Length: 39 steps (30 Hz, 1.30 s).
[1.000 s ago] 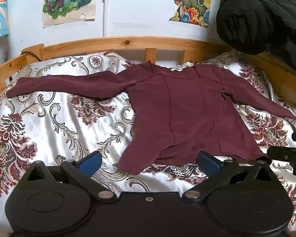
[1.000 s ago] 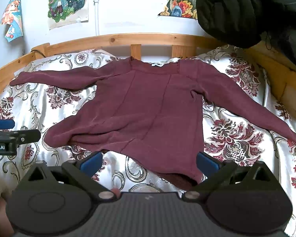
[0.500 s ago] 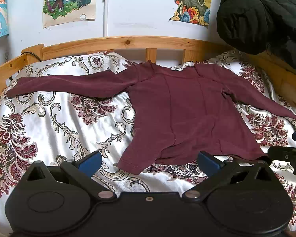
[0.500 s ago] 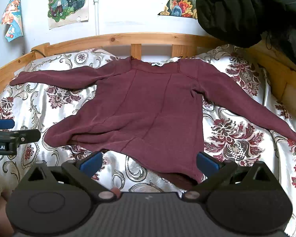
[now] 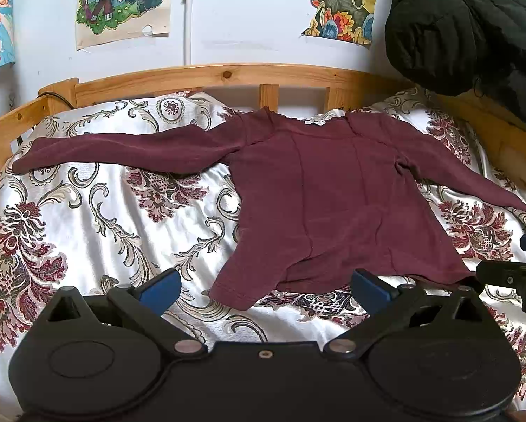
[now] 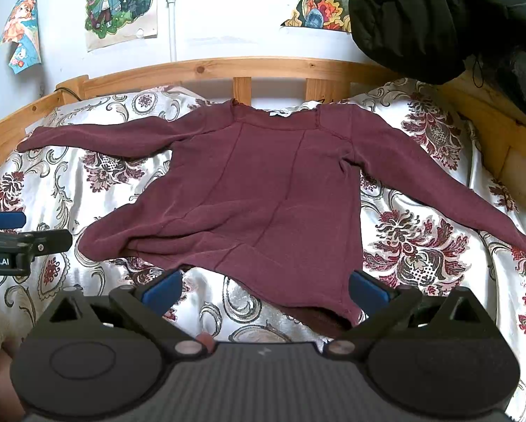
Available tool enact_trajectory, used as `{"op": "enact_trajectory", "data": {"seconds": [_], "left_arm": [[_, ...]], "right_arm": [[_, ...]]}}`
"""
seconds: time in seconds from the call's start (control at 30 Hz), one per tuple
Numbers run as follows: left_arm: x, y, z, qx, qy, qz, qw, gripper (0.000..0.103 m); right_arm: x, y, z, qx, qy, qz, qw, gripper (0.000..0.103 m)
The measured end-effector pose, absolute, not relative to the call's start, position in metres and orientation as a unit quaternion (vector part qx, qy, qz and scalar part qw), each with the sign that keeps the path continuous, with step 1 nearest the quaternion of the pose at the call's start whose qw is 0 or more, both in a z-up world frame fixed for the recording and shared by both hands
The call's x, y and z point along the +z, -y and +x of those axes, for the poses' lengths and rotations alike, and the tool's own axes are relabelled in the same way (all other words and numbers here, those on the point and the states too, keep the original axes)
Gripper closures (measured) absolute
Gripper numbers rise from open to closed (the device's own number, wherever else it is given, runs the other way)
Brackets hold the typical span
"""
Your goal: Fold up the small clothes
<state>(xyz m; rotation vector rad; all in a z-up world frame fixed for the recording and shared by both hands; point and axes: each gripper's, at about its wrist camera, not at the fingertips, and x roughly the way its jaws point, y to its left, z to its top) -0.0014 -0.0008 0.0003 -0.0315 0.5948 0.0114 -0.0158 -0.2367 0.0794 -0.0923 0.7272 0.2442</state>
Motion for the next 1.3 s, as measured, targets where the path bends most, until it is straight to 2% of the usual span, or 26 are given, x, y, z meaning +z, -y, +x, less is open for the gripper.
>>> {"op": "enact_trajectory", "data": {"seconds": [0.93, 1.3], "left_arm": [[-0.003, 0.000, 0.000, 0.008, -0.307, -0.008, 0.952, 0.001], [-0.015, 0.004, 0.014, 0.028, -0.363, 0.015, 0.931, 0.001]], "right_arm": [[0.075, 0.238, -0.017, 0.120, -0.364, -0.045, 0.922, 0.000], [0.066, 0.243, -0.009, 0.120, -0.376, -0.043, 0.918, 0.000]]}}
